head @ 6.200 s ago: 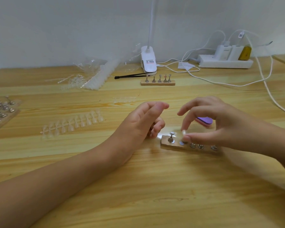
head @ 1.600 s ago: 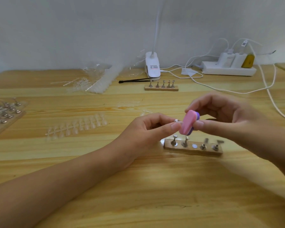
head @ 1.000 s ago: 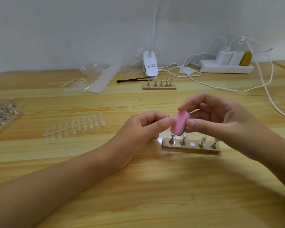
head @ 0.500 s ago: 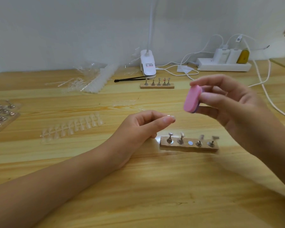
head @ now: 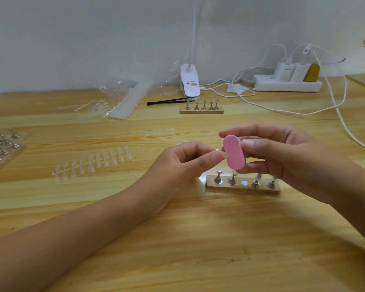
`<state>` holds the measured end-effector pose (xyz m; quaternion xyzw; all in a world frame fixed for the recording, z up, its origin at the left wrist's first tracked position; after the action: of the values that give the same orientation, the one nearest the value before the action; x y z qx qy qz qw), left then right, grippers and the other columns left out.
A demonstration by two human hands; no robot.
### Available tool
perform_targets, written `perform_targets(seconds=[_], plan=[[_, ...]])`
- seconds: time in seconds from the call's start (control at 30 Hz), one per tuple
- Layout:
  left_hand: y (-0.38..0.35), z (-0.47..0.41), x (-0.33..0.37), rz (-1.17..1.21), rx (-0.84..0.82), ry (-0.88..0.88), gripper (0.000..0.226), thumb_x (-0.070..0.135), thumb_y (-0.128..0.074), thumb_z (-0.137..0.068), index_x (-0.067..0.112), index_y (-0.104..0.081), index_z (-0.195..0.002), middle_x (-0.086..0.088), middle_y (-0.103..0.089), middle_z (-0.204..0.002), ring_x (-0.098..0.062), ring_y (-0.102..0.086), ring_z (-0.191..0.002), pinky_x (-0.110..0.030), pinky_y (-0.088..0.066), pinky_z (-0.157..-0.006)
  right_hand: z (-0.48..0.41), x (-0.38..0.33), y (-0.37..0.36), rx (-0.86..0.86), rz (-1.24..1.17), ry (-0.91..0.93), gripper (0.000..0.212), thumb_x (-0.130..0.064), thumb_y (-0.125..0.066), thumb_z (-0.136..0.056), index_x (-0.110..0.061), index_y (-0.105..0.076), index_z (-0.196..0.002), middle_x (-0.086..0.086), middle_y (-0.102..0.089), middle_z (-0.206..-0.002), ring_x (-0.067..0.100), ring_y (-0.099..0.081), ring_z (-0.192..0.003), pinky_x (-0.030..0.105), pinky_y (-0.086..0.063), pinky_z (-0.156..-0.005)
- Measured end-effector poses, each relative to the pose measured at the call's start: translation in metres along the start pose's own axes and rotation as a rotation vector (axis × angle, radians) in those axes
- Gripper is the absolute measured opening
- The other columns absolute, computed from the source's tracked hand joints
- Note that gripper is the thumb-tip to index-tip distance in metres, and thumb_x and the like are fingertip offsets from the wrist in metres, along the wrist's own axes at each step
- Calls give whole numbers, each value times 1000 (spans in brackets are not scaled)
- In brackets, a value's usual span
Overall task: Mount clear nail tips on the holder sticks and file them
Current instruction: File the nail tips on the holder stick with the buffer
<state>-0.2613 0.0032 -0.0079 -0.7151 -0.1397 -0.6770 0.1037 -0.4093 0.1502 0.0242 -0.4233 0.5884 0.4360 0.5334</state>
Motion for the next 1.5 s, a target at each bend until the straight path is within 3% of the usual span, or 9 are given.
perform_targets(seconds=[0.3, 0.47, 0.57, 0.67, 0.9, 1.13, 1.23, 1.33, 1.5], plan=[[1, -3, -3, 24, 11, 0, 19, 50, -71, -72, 35, -77, -82, 20, -68, -81, 5, -54, -69, -24, -40, -77, 2, -3, -3, 102, 117, 76, 26, -34, -75, -78, -27, -74, -104, 4, -76, -101, 21, -73, -95, 24, -56, -84], [3, -4, -4, 57, 48, 28, 31, 50, -72, -69, 30, -78, -91, 19, -68, -84, 0, -53, -74, -26, -40, -79, 5, -3, -8, 30, 226, 27, 25, -35, -79, -80, -28, -74, -104, 4, -77, -98, 18, -74, -93, 22, -55, -87], [1, -3, -2, 40, 14, 11, 28, 49, -71, -70, 31, -79, -90, 16, -70, -86, 4, -55, -71, -25, -41, -78, 4, -4, -10, 141, 132, 99, 23, -30, -74, -76, -27, -75, -99, 5, -77, -92, 18, -75, -89, 17, -55, -79], [0, -2, -1, 15, -3, 2, 23, 51, -71, -71, 33, -78, -83, 13, -68, -83, 3, -54, -69, -25, -41, -78, 6, -7, -10, 44, 196, 59, 22, -32, -78, -78, -27, -75, -100, 4, -77, -94, 17, -74, -89, 17, -54, -77], [-1, 2, 2, -18, -38, -55, 14, 44, -69, -76, 33, -76, -80, 20, -67, -70, 10, -57, -66, -4, -42, -65, 6, -13, -9, 82, 187, 77, 23, -34, -76, -77, -27, -76, -99, 4, -77, -94, 17, -74, -85, 17, -56, -75], [-2, 1, 2, -37, -50, -62, 14, 46, -74, -76, 33, -76, -79, 21, -65, -68, 8, -56, -63, -4, -41, -63, 6, -10, -7, 93, 182, 30, 21, -30, -76, -79, -25, -76, -99, 5, -77, -92, 18, -74, -84, 18, -55, -74], [-2, -1, 2, -19, -12, -15, 18, 49, -76, -71, 33, -77, -76, 15, -64, -71, 3, -53, -63, -13, -42, -67, 7, -10, -8, -29, 195, -11, 19, -30, -76, -81, -24, -75, -99, 6, -76, -93, 17, -74, -84, 18, -55, -73], [-2, -1, 2, -26, 2, -1, 25, 54, -71, -69, 32, -77, -76, 7, -59, -74, -5, -45, -65, -24, -38, -70, 4, -6, -8, 91, 159, 49, 21, -32, -74, -79, -25, -76, -99, 5, -76, -94, 18, -74, -87, 19, -56, -75], [-2, 0, 3, -48, -24, -8, 21, 54, -68, -72, 36, -76, -76, 17, -64, -73, 3, -52, -64, -14, -43, -68, 5, -7, -9, -14, 146, -4, 20, -32, -76, -78, -21, -74, -95, 6, -75, -92, 20, -74, -86, 23, -57, -75]])
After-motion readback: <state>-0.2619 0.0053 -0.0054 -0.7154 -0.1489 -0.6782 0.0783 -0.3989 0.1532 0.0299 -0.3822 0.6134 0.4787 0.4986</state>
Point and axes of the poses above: each hand's wrist, its own z-axis away from the middle knuckle, its own y-axis out of the back of the hand, x = y × z, the point moved 1 cm from there along -z, towards the middle knuckle
